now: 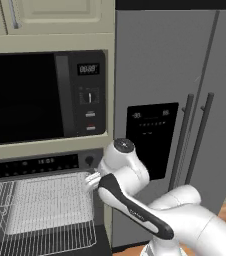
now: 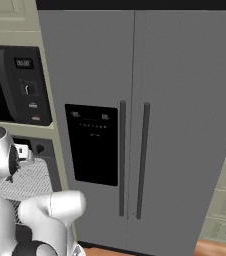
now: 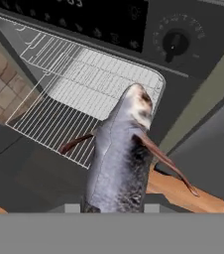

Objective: Take the fish from the oven and place it on the plate on the counter.

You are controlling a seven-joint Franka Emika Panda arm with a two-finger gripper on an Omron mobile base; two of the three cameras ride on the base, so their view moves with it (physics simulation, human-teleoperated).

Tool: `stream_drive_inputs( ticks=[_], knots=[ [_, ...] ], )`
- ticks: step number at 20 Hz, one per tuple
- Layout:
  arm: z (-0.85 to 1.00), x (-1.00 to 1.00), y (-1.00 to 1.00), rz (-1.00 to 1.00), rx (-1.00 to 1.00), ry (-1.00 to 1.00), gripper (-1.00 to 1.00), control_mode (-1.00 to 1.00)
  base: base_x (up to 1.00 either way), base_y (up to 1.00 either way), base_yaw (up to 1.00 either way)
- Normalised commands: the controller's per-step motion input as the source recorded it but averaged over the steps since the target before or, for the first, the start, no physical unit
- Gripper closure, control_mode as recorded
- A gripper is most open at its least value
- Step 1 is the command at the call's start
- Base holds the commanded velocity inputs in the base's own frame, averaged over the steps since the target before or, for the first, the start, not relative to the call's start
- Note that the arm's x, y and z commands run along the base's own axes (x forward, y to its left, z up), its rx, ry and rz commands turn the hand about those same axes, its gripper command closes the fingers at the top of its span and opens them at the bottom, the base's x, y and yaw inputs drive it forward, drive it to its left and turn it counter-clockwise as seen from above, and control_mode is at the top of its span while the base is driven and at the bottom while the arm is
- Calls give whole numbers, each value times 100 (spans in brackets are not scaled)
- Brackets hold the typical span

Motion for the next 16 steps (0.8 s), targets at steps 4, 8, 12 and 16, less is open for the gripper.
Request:
stream_drive_inputs(
  ticks=[4, 8, 12, 16],
  knots=[
    [45, 4, -84, -5, -2, 0, 100, -100, 0, 0, 0],
    [34, 32, -79, -13, -3, 7, 100, -100, 0, 0, 0],
    [44, 23, -66, -20, -2, 13, 100, -100, 0, 0, 0],
    [46, 0, -49, -25, -2, 14, 100, -100, 0, 0, 0]
  ],
)
